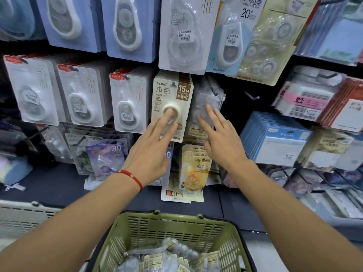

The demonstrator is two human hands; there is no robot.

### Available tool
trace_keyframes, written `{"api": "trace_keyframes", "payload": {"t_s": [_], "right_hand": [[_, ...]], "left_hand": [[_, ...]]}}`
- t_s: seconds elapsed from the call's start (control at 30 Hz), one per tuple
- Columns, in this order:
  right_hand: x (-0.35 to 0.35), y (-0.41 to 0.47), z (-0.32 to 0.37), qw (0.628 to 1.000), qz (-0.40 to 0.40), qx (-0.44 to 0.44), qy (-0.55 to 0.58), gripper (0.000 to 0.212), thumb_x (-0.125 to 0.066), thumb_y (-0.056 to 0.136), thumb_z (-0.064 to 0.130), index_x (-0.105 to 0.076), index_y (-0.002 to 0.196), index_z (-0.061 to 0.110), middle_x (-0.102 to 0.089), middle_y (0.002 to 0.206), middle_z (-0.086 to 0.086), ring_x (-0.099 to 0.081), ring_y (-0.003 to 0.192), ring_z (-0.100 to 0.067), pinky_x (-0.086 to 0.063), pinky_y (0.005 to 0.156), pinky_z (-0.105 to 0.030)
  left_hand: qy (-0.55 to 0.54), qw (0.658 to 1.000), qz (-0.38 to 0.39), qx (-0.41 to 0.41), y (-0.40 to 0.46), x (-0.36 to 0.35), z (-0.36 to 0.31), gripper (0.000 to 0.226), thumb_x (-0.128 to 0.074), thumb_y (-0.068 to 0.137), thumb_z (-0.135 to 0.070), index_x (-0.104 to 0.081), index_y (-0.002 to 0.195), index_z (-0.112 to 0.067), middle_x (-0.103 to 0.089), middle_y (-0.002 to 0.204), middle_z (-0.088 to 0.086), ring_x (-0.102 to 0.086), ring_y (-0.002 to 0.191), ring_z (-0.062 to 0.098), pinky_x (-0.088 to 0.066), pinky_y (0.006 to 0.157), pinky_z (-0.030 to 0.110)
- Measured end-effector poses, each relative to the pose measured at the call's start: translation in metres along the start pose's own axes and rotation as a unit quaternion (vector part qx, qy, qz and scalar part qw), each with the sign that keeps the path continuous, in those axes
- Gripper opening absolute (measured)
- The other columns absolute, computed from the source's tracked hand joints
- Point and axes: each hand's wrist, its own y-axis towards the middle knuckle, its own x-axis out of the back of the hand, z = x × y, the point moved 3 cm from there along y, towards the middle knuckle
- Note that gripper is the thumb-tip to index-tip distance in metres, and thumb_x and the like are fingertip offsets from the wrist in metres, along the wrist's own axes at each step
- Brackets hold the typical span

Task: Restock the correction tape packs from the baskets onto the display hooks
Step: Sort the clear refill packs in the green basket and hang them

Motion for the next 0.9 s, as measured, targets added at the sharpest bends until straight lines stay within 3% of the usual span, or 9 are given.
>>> {"api": "trace_keyframes", "payload": {"t_s": [0.1, 0.17, 0.27, 0.33, 0.4, 0.57, 0.7, 0.8, 0.9], "right_hand": [[0.0, -0.004, 0.002, 1.0, 0.005, 0.004, 0.003, 0.08, -0.059, 0.095, 0.018, -0.023, 0.166, 0.025, 0.008, 0.177, -0.004, 0.001, 0.163, -0.024, -0.024, 0.128, -0.051], [0.003, -0.013, 0.005, 0.999, -0.014, 0.005, 0.039, 0.066, -0.06, 0.094, 0.013, -0.042, 0.158, 0.016, -0.015, 0.174, -0.012, -0.021, 0.159, -0.031, -0.033, 0.123, -0.05], [0.0, -0.042, 0.011, 0.988, -0.076, 0.008, 0.133, 0.046, -0.06, 0.094, 0.005, -0.059, 0.139, 0.008, -0.049, 0.153, -0.012, -0.054, 0.13, -0.031, -0.052, 0.095, -0.047], [-0.008, -0.065, 0.017, 0.98, -0.09, 0.015, 0.179, 0.034, -0.059, 0.094, 0.005, -0.064, 0.127, 0.01, -0.058, 0.135, -0.005, -0.063, 0.104, -0.025, -0.052, 0.071, -0.037], [-0.023, -0.086, 0.025, 0.975, -0.056, 0.031, 0.213, 0.023, -0.059, 0.096, 0.007, -0.066, 0.118, 0.012, -0.064, 0.121, -0.002, -0.065, 0.086, -0.026, -0.051, 0.064, -0.038], [-0.09, -0.134, 0.058, 0.946, 0.209, 0.05, 0.243, 0.024, -0.051, 0.1, 0.017, -0.068, 0.118, 0.02, -0.074, 0.106, -0.002, -0.067, 0.093, -0.029, -0.053, 0.075, -0.041], [-0.168, -0.203, 0.098, 0.853, 0.469, 0.074, 0.216, 0.033, -0.056, 0.103, 0.029, -0.062, 0.134, 0.022, -0.067, 0.124, -0.005, -0.062, 0.111, -0.027, -0.047, 0.081, -0.035], [-0.207, -0.252, 0.126, 0.829, 0.519, 0.091, 0.188, 0.058, -0.06, 0.102, 0.043, -0.045, 0.153, 0.02, -0.049, 0.153, -0.011, -0.049, 0.138, -0.034, -0.046, 0.106, -0.043], [-0.225, -0.279, 0.155, 0.844, 0.504, 0.076, 0.166, 0.079, -0.06, 0.1, 0.053, -0.026, 0.162, 0.017, -0.031, 0.163, -0.014, -0.035, 0.147, -0.036, -0.036, 0.116, -0.05]], "left_hand": [[-0.008, 1.0, 0.007, 0.002, -0.006, 0.002, 0.001, 0.088, -0.067, 0.088, -0.006, -0.025, 0.165, -0.015, 0.006, 0.176, -0.001, -0.011, 0.161, 0.025, -0.045, 0.115, 0.037], [-0.011, 1.0, 0.019, 0.016, -0.015, 0.003, 0.0, 0.083, -0.067, 0.086, -0.004, -0.034, 0.162, -0.015, -0.002, 0.176, 0.0, -0.018, 0.159, 0.026, -0.05, 0.104, 0.038], [-0.011, 0.998, 0.056, 0.025, -0.033, -0.001, -0.004, 0.073, -0.064, 0.087, -0.008, -0.042, 0.157, -0.015, -0.019, 0.172, 0.006, -0.027, 0.153, 0.03, -0.047, 0.109, 0.046], [-0.012, 0.995, 0.095, 0.036, -0.05, -0.008, -0.007, 0.069, -0.062, 0.09, -0.013, -0.043, 0.156, -0.017, -0.026, 0.169, 0.007, -0.028, 0.152, 0.03, -0.042, 0.113, 0.048], [-0.009, 0.989, 0.142, 0.043, -0.072, -0.019, -0.01, 0.066, -0.06, 0.092, -0.017, -0.043, 0.155, -0.021, -0.03, 0.166, 0.006, -0.03, 0.151, 0.029, -0.04, 0.114, 0.047], [-0.001, 0.968, 0.236, 0.088, -0.144, -0.061, -0.015, 0.056, -0.06, 0.09, -0.024, -0.054, 0.146, -0.031, -0.049, 0.151, -0.007, -0.04, 0.143, 0.02, -0.042, 0.11, 0.04], [0.056, 0.917, 0.353, 0.174, -0.219, -0.105, 0.0, 0.056, -0.057, 0.091, -0.032, -0.05, 0.146, -0.038, -0.044, 0.155, -0.008, -0.034, 0.148, 0.018, -0.034, 0.118, 0.038], [0.099, 0.889, 0.396, 0.207, -0.262, -0.12, 0.018, 0.06, -0.06, 0.093, -0.038, -0.047, 0.151, -0.035, -0.021, 0.172, 0.001, -0.013, 0.16, 0.022, -0.015, 0.128, 0.044], [0.078, 0.906, 0.36, 0.209, -0.27, -0.125, 0.028, 0.06, -0.064, 0.09, -0.025, -0.052, 0.148, -0.028, -0.003, 0.176, 0.002, 0.001, 0.162, 0.024, -0.016, 0.13, 0.045]]}}
